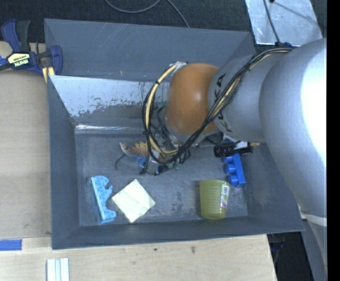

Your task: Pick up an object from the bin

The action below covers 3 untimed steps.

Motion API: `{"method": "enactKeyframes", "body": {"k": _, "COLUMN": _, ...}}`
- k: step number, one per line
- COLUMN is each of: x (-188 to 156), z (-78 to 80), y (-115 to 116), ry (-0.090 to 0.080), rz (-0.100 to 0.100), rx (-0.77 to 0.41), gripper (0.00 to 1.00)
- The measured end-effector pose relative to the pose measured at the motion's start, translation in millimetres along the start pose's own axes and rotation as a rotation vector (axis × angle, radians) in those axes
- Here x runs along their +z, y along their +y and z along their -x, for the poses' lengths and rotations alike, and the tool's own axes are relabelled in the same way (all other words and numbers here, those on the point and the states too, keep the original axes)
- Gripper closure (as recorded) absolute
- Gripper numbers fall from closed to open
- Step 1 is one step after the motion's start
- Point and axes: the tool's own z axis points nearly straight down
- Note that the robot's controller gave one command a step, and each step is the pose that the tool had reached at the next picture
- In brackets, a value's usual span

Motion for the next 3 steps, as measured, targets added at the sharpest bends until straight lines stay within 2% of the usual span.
{"method": "enactKeyframes", "body": {"k": 2, "x": -3, "z": -0.9, "y": 0, "ry": 0.002, "rz": -0.001, "rx": 0.0, "gripper": 1.0}}
{"method": "enactKeyframes", "body": {"k": 3, "x": -22, "z": -2.9, "y": -2, "ry": 0.008, "rz": -0.005, "rx": 0.001, "gripper": 1.0}}
